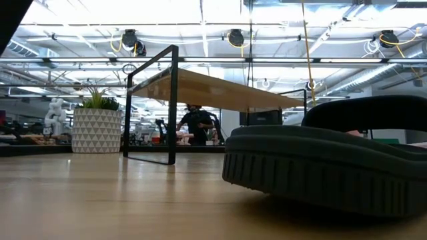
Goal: Pick and place slides into the shelf
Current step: Put the left black slide on the shelf
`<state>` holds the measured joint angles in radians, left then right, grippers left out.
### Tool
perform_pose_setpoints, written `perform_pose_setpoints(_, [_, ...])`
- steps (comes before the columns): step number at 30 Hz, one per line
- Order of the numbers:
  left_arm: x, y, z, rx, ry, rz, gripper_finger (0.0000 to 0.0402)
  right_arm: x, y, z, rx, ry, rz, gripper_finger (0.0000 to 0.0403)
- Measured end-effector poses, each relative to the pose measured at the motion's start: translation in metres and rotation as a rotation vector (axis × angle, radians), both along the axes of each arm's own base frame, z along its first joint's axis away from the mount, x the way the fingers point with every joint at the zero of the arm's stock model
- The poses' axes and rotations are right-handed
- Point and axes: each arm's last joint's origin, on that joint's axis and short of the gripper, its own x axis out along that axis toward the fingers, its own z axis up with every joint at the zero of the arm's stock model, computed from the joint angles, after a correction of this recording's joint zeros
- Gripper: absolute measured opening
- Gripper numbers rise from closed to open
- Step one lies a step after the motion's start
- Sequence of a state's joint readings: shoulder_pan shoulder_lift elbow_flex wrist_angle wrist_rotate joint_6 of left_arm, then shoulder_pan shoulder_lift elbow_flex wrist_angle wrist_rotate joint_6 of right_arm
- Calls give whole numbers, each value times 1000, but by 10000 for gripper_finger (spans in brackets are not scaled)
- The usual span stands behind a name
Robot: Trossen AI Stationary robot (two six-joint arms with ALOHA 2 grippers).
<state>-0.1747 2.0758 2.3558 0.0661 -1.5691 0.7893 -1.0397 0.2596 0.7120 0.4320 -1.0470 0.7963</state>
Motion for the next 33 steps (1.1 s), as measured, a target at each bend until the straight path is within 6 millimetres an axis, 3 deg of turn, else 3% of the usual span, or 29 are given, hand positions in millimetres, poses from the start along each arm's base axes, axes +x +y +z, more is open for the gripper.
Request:
perform_pose_setpoints(8, [13,17,-36,29,192,43,1,0,-1,-1,12,7,2,93])
perform_pose_setpoints(15, [21,4,-56,33,196,17,1,1,-1,-1,14,12,-2,93])
perform_pose_setpoints(24, [1,-37,-13,5,-100,-120,1,1,-1,-1,-28,5,-20,93])
perform_pose_setpoints(29, [-15,-61,14,118,-108,-302,1,1,-1,-1,-29,5,-22,93])
perform_pose_setpoints(33, [-25,-65,34,190,-106,-390,1,1,-1,-2,-28,4,-22,93])
